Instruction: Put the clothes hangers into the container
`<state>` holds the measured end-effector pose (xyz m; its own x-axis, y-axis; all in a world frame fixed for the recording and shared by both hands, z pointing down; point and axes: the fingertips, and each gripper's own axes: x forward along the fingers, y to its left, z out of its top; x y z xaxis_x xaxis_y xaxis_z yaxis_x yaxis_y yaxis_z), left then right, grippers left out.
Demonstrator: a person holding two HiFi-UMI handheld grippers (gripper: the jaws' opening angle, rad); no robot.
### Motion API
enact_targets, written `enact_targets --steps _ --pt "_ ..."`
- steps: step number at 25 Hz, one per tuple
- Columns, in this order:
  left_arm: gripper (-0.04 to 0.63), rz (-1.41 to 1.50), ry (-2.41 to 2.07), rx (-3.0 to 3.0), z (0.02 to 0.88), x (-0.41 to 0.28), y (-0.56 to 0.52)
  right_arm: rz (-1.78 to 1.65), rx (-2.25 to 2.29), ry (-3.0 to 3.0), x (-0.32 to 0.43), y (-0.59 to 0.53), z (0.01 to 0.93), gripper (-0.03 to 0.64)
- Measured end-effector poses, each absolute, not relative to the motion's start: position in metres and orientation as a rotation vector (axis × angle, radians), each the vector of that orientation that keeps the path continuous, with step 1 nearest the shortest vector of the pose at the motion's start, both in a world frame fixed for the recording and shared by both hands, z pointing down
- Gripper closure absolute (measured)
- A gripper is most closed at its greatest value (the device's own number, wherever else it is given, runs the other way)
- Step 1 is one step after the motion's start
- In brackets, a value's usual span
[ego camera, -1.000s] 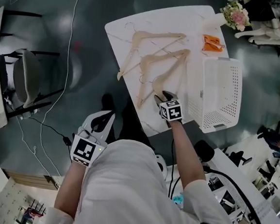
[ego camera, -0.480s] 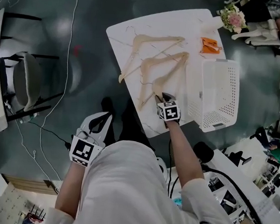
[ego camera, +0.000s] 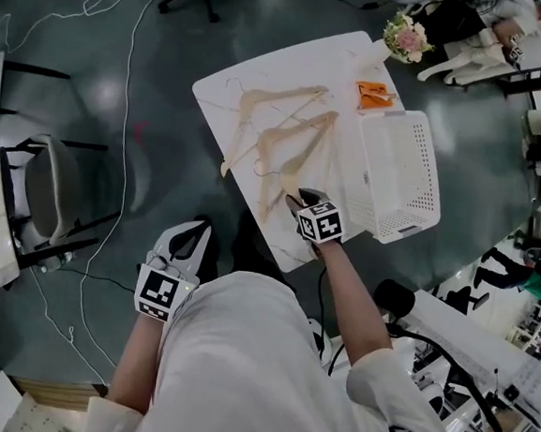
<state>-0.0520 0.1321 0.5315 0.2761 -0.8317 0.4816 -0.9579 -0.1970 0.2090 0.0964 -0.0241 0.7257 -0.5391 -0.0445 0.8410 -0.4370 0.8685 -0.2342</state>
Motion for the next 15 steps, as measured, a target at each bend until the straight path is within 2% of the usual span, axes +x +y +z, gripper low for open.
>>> enact_targets --steps 15 --pt "0.597 0.316 -1.535 2.272 0.499 -0.031 0.103 0.570 0.334 -2.237 0.096 -0.007 0.607 0.494"
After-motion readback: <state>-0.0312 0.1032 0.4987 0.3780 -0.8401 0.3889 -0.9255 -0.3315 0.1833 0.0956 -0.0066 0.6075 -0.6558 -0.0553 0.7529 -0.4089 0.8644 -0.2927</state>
